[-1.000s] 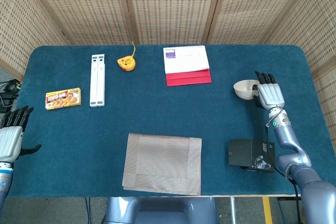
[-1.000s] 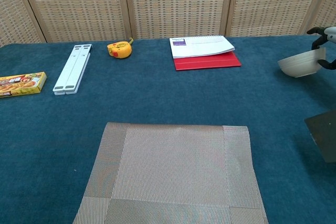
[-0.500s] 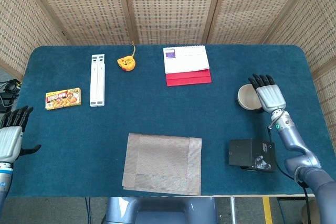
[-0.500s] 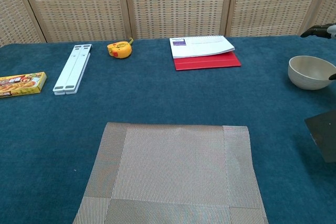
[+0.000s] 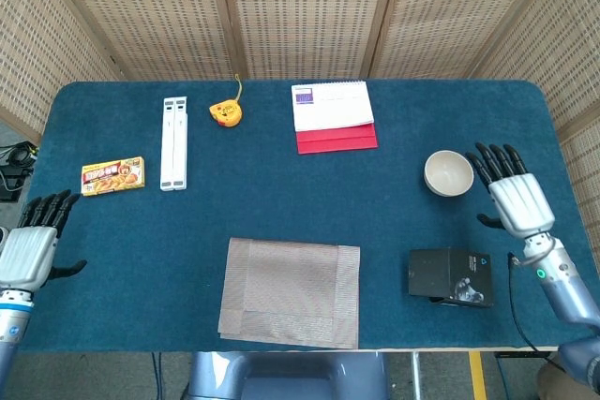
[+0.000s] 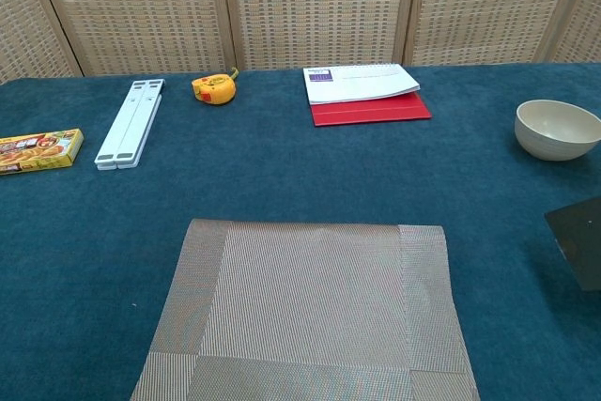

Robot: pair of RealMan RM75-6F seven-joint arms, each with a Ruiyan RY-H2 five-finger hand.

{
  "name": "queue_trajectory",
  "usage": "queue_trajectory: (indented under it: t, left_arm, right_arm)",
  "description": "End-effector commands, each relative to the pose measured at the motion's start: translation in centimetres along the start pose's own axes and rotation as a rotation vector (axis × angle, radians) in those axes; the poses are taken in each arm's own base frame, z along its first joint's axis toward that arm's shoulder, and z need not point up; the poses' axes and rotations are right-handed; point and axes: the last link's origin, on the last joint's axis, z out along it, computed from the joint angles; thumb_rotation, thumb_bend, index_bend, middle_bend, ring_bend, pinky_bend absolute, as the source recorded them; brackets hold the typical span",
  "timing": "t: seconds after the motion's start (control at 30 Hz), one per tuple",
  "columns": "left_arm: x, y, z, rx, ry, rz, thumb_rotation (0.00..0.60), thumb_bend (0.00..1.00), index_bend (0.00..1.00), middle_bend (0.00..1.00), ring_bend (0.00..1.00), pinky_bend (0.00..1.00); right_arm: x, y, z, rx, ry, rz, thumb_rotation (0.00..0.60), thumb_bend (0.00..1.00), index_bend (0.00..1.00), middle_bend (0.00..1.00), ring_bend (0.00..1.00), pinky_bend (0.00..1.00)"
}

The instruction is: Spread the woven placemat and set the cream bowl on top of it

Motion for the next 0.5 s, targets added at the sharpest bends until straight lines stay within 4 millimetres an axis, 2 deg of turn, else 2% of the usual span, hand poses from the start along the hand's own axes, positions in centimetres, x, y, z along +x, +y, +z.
queue_trajectory:
  t: [0.03, 0.17, 0.3, 0.5]
  left_arm:
    - [-0.9, 2.0, 0.9, -0.153, -0.009, -0.028, 0.600, 0.00, 0.00, 0.00, 0.00, 0.00]
    - [-2.0, 4.5, 1.9, -0.319, -0.048, -0.050, 0.600, 0.00, 0.00, 0.00, 0.00, 0.00]
    - [-3.3, 7.9, 2.7, -0.530, -0.102, -0.008, 0.600, 0.00, 0.01, 0.00, 0.00, 0.00]
    - [-5.2, 12.7, 2.9, -0.814, -0.163, 0.084, 0.600, 0.00, 0.17, 0.00, 0.00, 0.00]
  right_arm:
    - [0.2, 0.0, -4.5, -0.028, 0.020, -0.024, 0.600, 0.00, 0.00, 0.00, 0.00, 0.00]
    - [-0.4, -0.8, -7.0, -0.077, 0.042, 0.031, 0.600, 0.00, 0.00, 0.00, 0.00, 0.00]
    - [-1.1, -1.5, -8.7, -0.116, 0.046, 0.040, 0.600, 0.00, 0.00, 0.00, 0.00, 0.00]
    - [-1.9, -2.0, -10.0, -0.134, 0.015, 0.037, 0.600, 0.00, 0.00, 0.00, 0.00, 0.00]
